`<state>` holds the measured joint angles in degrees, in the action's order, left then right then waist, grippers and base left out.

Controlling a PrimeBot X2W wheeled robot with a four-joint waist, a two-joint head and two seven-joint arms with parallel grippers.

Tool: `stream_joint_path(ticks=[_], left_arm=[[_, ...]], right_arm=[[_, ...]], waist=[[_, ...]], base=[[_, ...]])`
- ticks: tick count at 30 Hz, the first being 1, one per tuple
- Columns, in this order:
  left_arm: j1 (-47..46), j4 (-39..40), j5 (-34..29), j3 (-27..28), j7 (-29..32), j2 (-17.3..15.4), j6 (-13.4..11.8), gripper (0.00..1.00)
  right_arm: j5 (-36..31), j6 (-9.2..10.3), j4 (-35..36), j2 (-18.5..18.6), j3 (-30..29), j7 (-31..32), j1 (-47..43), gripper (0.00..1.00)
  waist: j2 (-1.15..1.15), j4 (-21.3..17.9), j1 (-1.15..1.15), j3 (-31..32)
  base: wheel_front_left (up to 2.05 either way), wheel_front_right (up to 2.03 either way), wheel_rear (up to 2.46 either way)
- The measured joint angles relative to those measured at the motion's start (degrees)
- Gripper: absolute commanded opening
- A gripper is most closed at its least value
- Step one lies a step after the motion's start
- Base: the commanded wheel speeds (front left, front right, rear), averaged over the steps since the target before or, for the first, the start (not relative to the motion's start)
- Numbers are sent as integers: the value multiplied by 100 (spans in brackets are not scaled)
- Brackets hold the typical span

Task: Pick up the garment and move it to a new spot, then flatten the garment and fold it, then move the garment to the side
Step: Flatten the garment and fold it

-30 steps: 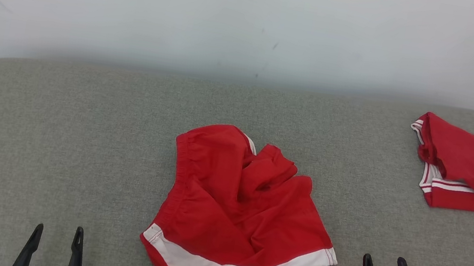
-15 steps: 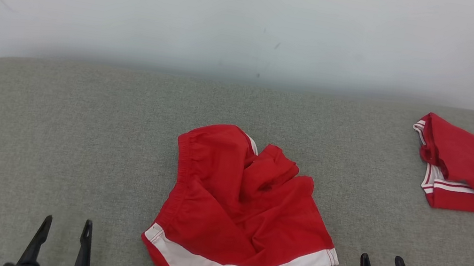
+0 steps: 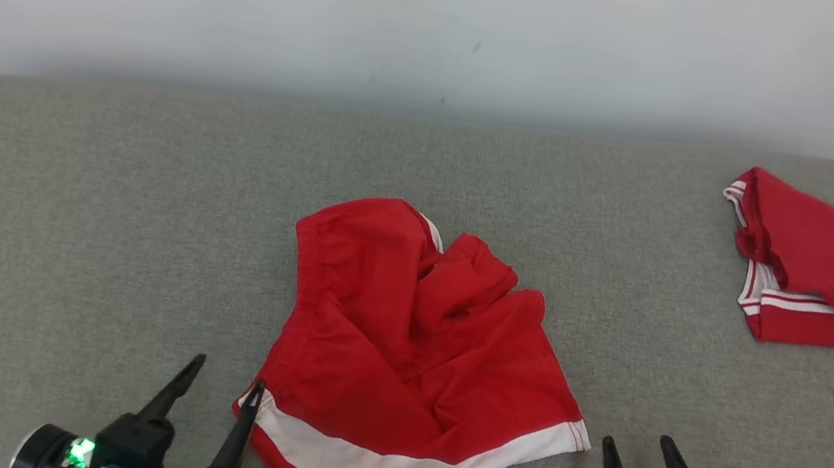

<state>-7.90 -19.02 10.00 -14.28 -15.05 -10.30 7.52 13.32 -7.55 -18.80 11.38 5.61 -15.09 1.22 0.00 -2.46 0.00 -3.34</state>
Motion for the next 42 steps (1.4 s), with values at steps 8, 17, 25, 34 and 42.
stream_joint_path(ticks=[8,17,25,34,42], left_arm=[[-675,-1029,438,-903,1,-314,1,100],[-1154,-1551,867,-1790,0,-646,2,100],[-1305,-1829,1326,-2201,0,-643,2,100],[-1440,-1993,1697,-2202,0,-617,3,0],[-951,-1267,1666,-1671,1,-510,-29,0]], right_arm=[[74,0,-641,105,421,0,558,100],[181,0,-1025,237,757,0,899,100],[283,0,-1373,222,967,-1,1026,100],[376,0,-1640,127,1021,0,1282,0],[530,0,-1073,135,932,0,926,0]], waist=[[0,-85,0,-274],[0,-115,0,-447],[0,-74,0,-430],[0,-42,0,-451],[0,-8,0,-241]], base=[[0,0,0],[0,0,0],[0,0,0],[0,0,0],[0,0,0]])
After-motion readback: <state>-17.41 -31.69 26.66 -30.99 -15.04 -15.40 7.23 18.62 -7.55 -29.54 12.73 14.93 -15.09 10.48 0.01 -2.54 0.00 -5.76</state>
